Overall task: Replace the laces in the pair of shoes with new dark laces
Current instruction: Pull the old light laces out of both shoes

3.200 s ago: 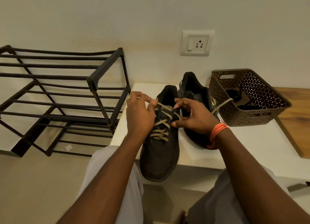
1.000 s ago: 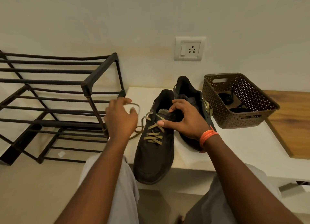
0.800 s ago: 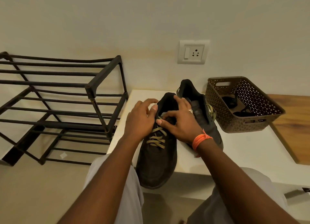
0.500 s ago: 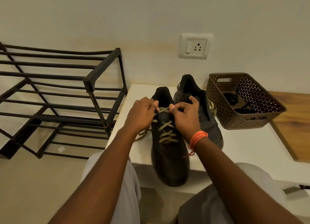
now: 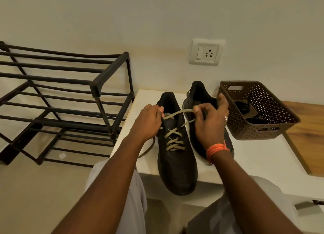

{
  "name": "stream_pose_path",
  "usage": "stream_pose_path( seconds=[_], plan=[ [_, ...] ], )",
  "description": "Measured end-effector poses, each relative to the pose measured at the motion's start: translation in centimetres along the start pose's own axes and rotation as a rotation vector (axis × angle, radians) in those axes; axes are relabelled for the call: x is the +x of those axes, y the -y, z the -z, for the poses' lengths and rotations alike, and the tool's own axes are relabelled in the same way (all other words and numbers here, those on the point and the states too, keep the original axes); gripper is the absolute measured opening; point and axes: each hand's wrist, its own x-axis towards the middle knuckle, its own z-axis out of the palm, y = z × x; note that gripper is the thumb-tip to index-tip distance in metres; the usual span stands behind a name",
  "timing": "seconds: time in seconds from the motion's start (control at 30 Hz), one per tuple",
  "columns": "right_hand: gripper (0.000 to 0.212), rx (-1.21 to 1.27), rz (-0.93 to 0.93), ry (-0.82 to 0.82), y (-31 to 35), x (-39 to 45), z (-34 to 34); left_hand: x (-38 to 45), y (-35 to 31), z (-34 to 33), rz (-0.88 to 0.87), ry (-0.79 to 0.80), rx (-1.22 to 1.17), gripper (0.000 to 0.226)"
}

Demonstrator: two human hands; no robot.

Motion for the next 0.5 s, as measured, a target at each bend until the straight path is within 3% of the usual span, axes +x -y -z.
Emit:
stream_pose_path(
  seconds=[0.1, 0.2, 0.37, 0.5],
  plan=[
    [0.034, -0.107, 0.252, 0.245, 0.5, -1.3, -2.0, -0.2, 0.3, 0.0, -0.005, 0.001, -0.043, 0.03],
    [0.029, -0.187, 0.328, 0.393, 0.8, -1.4, -3.6, -0.6, 0.7, 0.6, -0.028, -0.039, -0.117, 0.031],
    [0.019, -0.212, 0.349, 0.183, 0.4, -0.9, -2.5, -0.9, 0.6, 0.6, -0.113, -0.027, -0.146, 0.03],
    [0.024, -0.174, 0.188, 0.039, -0.3, -0.2, -0.7, -0.6, -0.3, -0.2, -0.04, -0.01, -0.136, 0.032]
  ],
)
